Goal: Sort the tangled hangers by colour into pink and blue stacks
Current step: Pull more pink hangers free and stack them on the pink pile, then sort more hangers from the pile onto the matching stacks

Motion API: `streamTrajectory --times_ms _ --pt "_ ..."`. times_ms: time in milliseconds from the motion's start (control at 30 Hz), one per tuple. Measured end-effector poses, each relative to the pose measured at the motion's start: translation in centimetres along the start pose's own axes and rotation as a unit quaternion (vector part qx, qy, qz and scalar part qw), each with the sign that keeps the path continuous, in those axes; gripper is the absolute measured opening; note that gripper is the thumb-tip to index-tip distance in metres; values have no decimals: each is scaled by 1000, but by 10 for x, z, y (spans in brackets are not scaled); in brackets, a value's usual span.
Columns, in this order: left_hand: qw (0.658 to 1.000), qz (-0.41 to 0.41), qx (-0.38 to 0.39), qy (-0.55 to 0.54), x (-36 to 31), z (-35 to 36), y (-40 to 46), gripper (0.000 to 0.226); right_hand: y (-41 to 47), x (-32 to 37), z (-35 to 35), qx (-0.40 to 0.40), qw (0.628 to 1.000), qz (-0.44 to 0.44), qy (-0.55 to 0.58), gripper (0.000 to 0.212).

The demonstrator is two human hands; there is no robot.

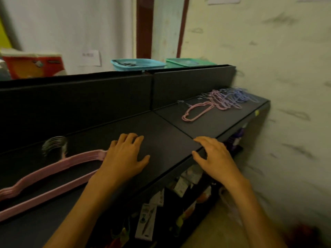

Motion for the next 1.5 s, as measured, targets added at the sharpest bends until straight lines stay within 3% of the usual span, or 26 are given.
streamTrajectory --times_ms 400,767,1233,1500 --pt "995 96 16 -16 -205 60 101 73 -16 -229 -25 -25 997 73 -2 43" --pt "996 82 15 -28 -346 110 212 73 13 -419 -29 -10 998 61 31 41" --pt "999 -8 14 -34 -410 150 398 77 174 -594 2 32 999 21 38 45" --pt "997 -74 12 -12 -416 156 452 87 274 -647 26 53 995 -25 81 49"
Point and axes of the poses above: each hand's wrist, its own y-axis towards the middle knuckle, its own z-axis out of the palm, x = y × z, the point moved 10 cm from there along y, towards the middle knuckle, and after that the axes turned 9 degrees about -z, right-handed, at the moved point
